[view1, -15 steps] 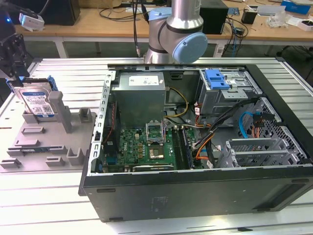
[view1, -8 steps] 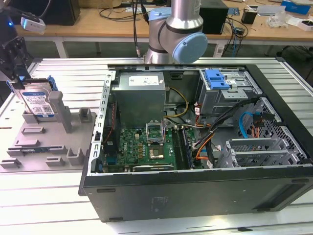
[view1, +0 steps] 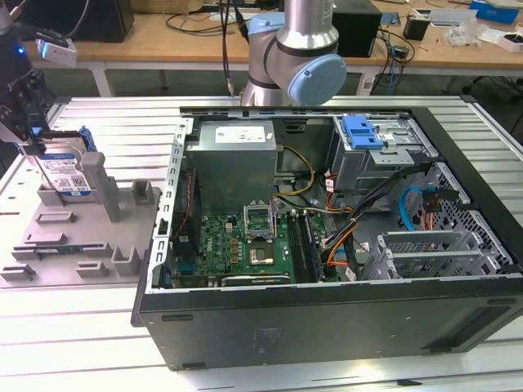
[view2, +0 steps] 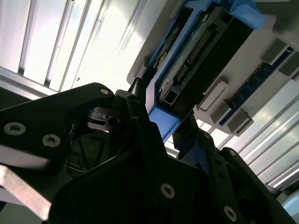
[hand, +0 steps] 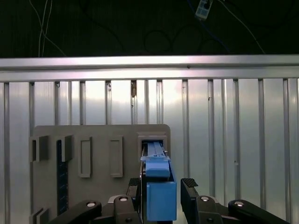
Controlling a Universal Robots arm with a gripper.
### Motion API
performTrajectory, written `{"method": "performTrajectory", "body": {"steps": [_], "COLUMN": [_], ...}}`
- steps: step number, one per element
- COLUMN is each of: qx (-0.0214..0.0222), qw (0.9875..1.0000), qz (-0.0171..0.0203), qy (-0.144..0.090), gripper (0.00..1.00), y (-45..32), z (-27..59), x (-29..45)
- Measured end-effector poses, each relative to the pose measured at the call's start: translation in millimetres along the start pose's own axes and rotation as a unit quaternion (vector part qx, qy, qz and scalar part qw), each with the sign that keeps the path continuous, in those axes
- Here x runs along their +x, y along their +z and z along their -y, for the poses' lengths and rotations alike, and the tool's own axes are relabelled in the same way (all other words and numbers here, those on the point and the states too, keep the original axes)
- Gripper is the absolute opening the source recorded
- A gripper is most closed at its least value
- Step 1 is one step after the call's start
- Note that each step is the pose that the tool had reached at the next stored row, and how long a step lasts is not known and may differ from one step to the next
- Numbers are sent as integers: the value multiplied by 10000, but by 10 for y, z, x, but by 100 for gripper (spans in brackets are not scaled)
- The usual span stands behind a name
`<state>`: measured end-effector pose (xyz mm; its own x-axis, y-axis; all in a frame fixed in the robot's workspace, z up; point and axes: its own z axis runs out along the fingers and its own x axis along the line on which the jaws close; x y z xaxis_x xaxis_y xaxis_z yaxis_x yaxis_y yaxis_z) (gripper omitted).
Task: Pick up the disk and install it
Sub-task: 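Pick up the disk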
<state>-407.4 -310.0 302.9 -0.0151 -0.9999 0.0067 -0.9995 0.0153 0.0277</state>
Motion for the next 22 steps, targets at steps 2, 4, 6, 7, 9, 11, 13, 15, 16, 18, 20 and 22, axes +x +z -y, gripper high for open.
{"method": "performTrajectory", "body": {"steps": [2, 4, 6, 7, 9, 11, 13, 15, 16, 18, 20, 22], "qx": [0, 0, 0, 0, 0, 0, 0, 1, 0, 0, 0, 0], "qw": [10000, 10000, 10000, 10000, 10000, 10000, 10000, 10000, 10000, 10000, 10000, 10000], "qz": [0, 0, 0, 0, 0, 0, 0, 0, 0, 0, 0, 0], "qy": [0, 0, 0, 0, 0, 0, 0, 0, 0, 0, 0, 0], "gripper": [48, 48, 48, 48, 48, 48, 40, 40, 40, 40, 40, 40], "y": [3, 7, 10, 12, 15, 19, 26, 32, 37, 40, 52, 53], "z": [-1, -3, -5, -5, -7, -9, -13, -13, -14, -14, -14, -14], "x": [-1, -3, -4, -5, -7, -8, -9, -9, -9, -9, -9, -9]}}
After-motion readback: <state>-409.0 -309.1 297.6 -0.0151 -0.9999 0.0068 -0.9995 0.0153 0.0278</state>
